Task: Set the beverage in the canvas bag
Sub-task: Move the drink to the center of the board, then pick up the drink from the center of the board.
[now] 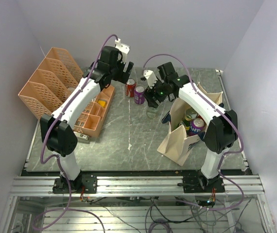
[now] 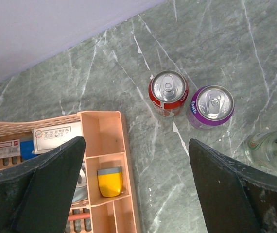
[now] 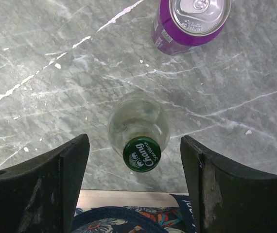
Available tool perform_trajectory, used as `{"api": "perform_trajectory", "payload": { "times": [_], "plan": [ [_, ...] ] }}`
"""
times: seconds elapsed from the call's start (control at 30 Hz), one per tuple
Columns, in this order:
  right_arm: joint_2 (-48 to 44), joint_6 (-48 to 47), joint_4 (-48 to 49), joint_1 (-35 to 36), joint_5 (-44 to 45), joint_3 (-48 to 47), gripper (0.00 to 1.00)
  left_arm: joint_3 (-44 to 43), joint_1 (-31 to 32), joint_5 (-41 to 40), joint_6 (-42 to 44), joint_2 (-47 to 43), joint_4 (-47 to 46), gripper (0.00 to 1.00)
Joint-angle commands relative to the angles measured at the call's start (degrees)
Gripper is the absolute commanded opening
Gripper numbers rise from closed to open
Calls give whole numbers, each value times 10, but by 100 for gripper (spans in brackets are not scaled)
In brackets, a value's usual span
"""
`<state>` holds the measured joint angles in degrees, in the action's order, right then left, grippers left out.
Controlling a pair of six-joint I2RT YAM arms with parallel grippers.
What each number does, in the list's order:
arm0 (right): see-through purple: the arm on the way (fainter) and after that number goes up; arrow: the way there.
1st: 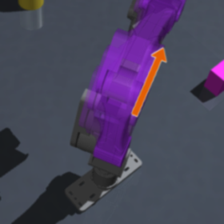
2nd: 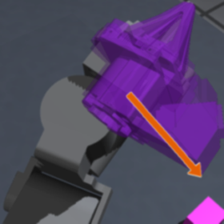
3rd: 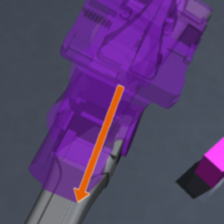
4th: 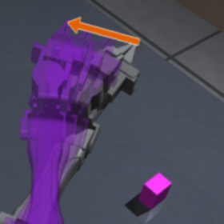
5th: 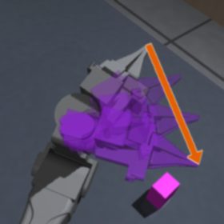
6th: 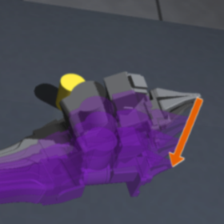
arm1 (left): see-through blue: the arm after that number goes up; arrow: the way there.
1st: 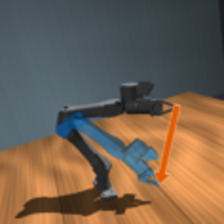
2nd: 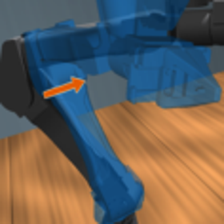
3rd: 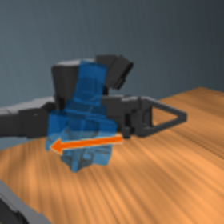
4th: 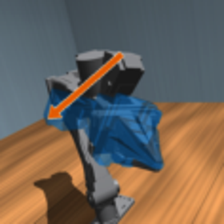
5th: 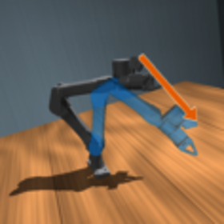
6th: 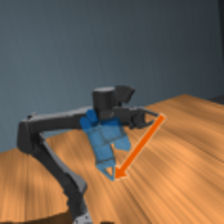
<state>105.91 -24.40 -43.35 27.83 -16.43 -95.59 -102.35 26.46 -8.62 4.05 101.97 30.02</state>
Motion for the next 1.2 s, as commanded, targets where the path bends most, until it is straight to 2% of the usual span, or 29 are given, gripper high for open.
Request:
{"api": "perform_trajectory", "payload": {
  "times": [0.0,0.23,0.47,0.83,1.0,1.17],
  "plan": [
    [-22,6,3,1,1,-20,75,-6,-3,23,-1,-26,-10,97],
    [-18,9,-1,1,-1,-4,73,-11,-3,27,1,-24,-10,97],
    [10,16,-5,-8,-17,-25,63,-12,-3,23,4,-26,-10,97],
    [26,21,-4,-21,-39,-18,55,-14,-3,22,8,-23,-9,97],
    [30,22,-3,-21,-39,-17,49,-14,-4,24,8,-21,-9,97],
    [30,20,-4,-22,-38,-15,39,-15,-4,24,8,-20,-8,97]
  ]
}}
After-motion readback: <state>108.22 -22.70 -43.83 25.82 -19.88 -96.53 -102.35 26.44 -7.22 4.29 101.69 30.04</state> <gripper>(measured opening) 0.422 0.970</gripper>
